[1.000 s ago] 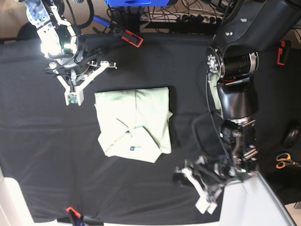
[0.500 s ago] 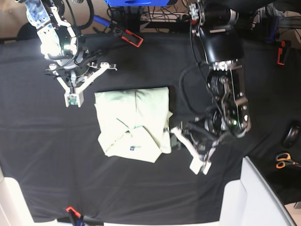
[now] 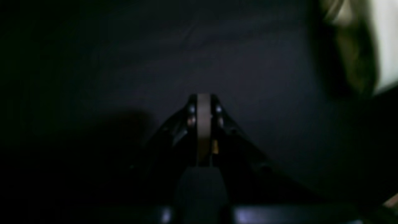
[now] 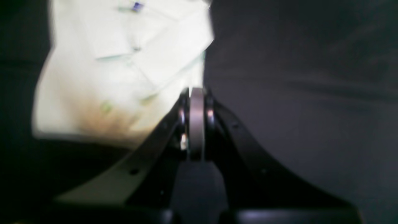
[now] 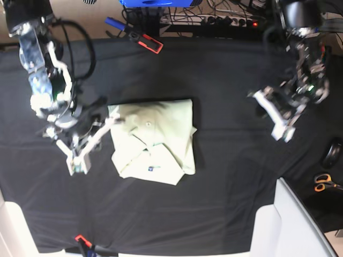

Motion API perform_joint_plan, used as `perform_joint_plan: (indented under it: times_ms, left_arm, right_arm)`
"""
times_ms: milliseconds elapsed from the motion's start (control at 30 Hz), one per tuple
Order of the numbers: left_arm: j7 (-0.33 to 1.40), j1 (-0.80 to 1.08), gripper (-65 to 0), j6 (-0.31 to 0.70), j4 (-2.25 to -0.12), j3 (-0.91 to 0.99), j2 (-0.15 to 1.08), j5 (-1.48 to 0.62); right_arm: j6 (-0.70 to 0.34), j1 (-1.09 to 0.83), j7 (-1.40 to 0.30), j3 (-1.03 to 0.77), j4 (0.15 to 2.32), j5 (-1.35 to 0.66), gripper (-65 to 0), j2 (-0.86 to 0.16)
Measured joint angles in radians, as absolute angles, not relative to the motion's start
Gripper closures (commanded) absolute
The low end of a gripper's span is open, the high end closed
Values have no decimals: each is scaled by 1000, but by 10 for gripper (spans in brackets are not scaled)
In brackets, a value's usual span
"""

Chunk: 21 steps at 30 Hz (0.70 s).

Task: Fold the T-shirt properly
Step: 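Release the shirt edge and raise the left gripper away, then move the right gripper to the shirt's collar-side edge and grasp it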

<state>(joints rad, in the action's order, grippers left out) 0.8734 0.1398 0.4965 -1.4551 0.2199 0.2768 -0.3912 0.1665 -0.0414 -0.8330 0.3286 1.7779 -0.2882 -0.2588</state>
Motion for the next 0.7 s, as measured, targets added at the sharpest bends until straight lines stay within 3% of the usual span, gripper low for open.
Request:
perform_joint_plan:
  times_ms: [200, 267, 533, 700]
  left_arm:
    - [873, 272, 0, 493, -1503, 392, 259, -390]
    - [873, 306, 0, 495, -1541, 419, 210, -393]
    - [871, 324, 0, 494, -1573, 523, 84, -390]
    - [873, 323, 0, 497, -1572, 511, 70, -393]
  right_arm:
    - [-32, 10, -835, 327, 1629, -308, -4, -204]
    - [-90, 23, -837, 289, 1602, -298, -54, -180]
    - [-393, 87, -835, 160, 1480, -293, -358, -143]
    - [-464, 153, -833, 146, 1333, -281, -395, -141]
